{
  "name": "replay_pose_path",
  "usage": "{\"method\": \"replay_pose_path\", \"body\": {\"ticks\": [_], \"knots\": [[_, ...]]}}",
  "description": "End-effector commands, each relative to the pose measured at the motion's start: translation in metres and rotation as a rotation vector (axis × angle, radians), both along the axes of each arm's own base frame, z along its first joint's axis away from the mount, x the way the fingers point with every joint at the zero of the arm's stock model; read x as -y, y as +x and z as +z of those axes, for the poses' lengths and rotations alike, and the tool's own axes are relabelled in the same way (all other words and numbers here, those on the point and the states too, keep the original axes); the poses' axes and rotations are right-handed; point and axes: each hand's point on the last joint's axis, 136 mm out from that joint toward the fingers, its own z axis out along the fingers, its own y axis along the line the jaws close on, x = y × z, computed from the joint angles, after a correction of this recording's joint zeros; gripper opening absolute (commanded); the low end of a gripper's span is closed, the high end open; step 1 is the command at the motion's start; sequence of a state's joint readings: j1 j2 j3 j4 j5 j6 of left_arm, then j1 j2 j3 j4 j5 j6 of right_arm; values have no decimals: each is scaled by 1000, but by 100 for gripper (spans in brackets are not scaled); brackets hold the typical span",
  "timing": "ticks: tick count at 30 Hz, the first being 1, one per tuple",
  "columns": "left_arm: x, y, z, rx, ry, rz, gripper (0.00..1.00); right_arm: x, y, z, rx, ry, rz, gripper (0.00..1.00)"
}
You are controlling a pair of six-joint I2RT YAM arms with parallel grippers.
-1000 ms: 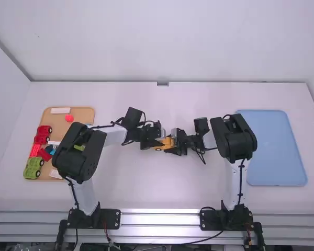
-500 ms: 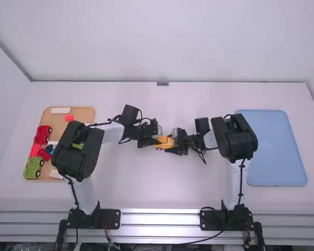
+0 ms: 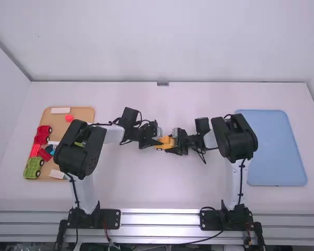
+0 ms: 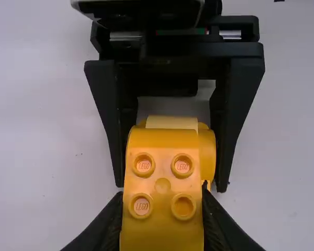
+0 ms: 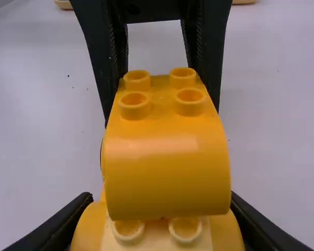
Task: Assemble lego blocks to make yellow taxi
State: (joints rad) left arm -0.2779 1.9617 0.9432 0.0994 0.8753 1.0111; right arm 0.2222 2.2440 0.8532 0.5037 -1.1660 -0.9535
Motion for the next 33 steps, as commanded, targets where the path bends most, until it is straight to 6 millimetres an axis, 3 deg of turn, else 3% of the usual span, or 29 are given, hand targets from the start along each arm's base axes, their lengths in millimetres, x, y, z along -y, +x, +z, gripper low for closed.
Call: {"method": "replay_pose_path", "body": {"ticks": [1, 12, 21, 33], "knots": [[-6, -13, -27, -56, 65, 8, 2, 1, -9, -7, -48, -4, 3, 46], [-2, -17, -43, -52, 222, 17, 2, 1, -10, -7, -48, 0, 6, 46], [-17, -28, -58, -85, 352, 6, 2, 1, -10, -6, -47, 0, 6, 45], [-3, -35, -58, -45, 374, -48, 2, 1, -10, -7, -50, 0, 5, 46]]}}
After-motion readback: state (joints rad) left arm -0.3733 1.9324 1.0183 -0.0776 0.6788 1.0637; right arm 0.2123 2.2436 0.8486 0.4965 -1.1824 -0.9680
